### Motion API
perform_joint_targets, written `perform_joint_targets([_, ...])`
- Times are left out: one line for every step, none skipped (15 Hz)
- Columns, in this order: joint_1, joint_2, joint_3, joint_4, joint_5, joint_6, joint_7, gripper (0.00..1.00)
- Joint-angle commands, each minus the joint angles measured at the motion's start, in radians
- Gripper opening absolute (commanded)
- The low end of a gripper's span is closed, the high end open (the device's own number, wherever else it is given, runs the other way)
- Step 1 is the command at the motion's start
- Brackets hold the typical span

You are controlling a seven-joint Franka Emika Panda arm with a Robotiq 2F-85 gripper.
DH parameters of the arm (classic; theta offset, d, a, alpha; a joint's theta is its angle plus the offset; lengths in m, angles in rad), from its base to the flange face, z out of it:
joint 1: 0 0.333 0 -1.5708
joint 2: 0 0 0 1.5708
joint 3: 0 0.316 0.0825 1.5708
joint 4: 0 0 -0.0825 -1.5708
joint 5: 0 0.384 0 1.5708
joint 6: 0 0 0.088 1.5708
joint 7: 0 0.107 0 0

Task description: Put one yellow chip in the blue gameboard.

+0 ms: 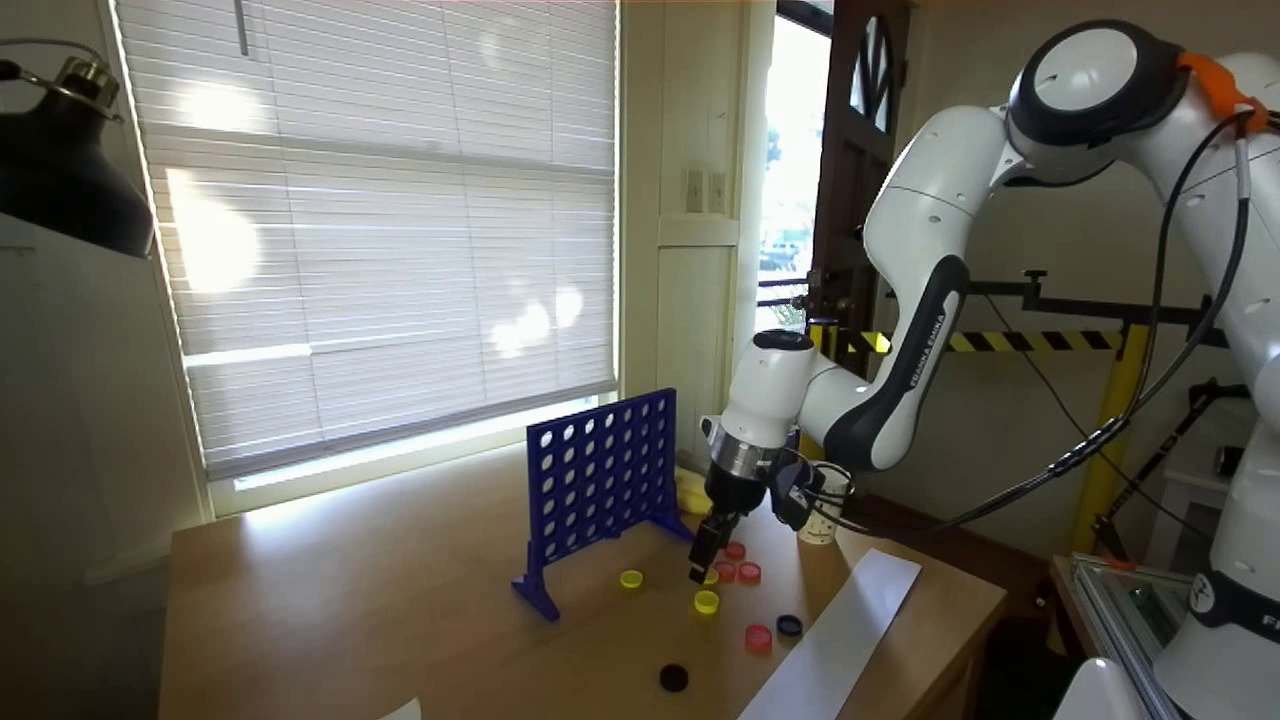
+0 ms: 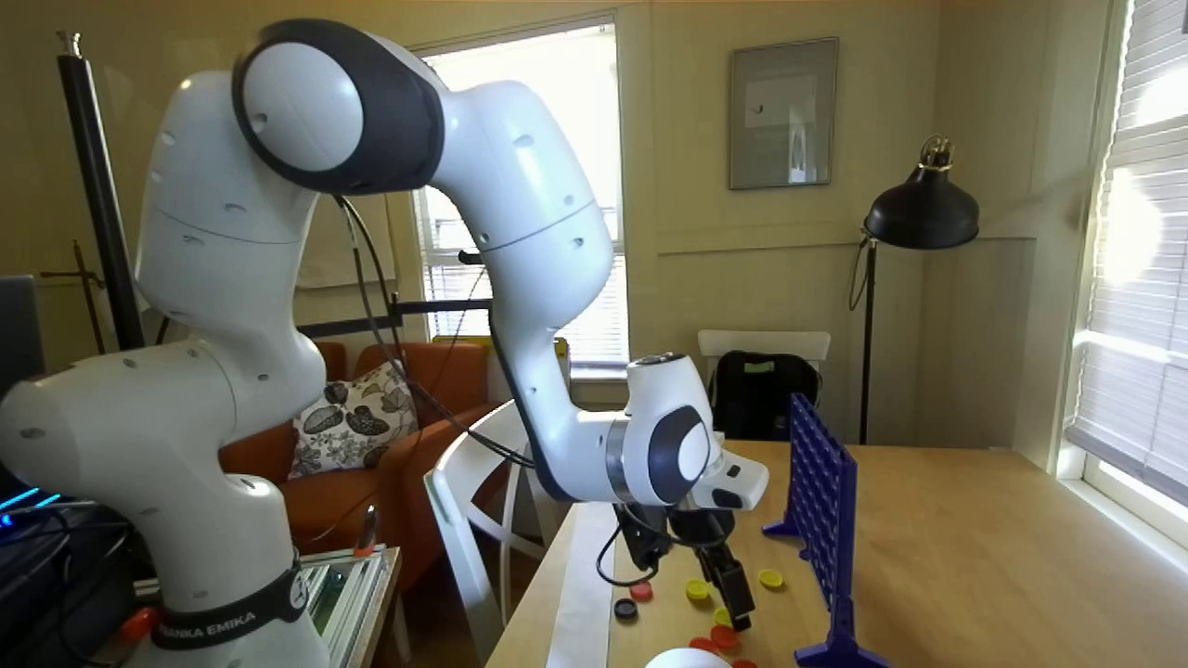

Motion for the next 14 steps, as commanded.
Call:
perform_joint_targets([0.028, 0.054, -0.027, 0.064, -0.049, 0.013, -0.027, 1.00])
perform_joint_targets([0.034, 0.060, -0.032, 0.072, -0.052, 0.015, -0.033, 1.00])
perform_joint_targets([0.036, 0.064, -0.033, 0.078, -0.053, 0.016, -0.039, 1.00])
perform_joint_targets([0.039, 0.068, -0.035, 0.084, -0.054, 0.016, -0.042, 1.00])
perform_joint_targets([0.041, 0.072, -0.037, 0.089, -0.055, 0.015, -0.045, 1.00])
perform_joint_targets([0.043, 0.075, -0.038, 0.092, -0.055, 0.012, -0.048, 1.00])
perform_joint_targets([0.044, 0.079, -0.039, 0.096, -0.054, 0.011, -0.052, 1.00])
perform_joint_targets([0.044, 0.081, -0.038, 0.098, -0.050, 0.007, -0.059, 1.00])
perform_joint_targets([0.048, 0.081, -0.041, 0.100, -0.050, 0.002, -0.060, 1.00])
perform_joint_targets([0.052, 0.080, -0.043, 0.101, -0.044, -0.008, -0.058, 1.00])
perform_joint_targets([0.053, 0.080, -0.044, 0.101, -0.041, -0.010, -0.060, 1.00])
perform_joint_targets([0.054, 0.079, -0.046, 0.101, -0.040, -0.014, -0.059, 1.00])
perform_joint_targets([0.055, 0.079, -0.047, 0.102, -0.040, -0.016, -0.059, 1.00])
perform_joint_targets([0.053, 0.080, -0.046, 0.102, -0.036, -0.018, -0.061, 1.00])
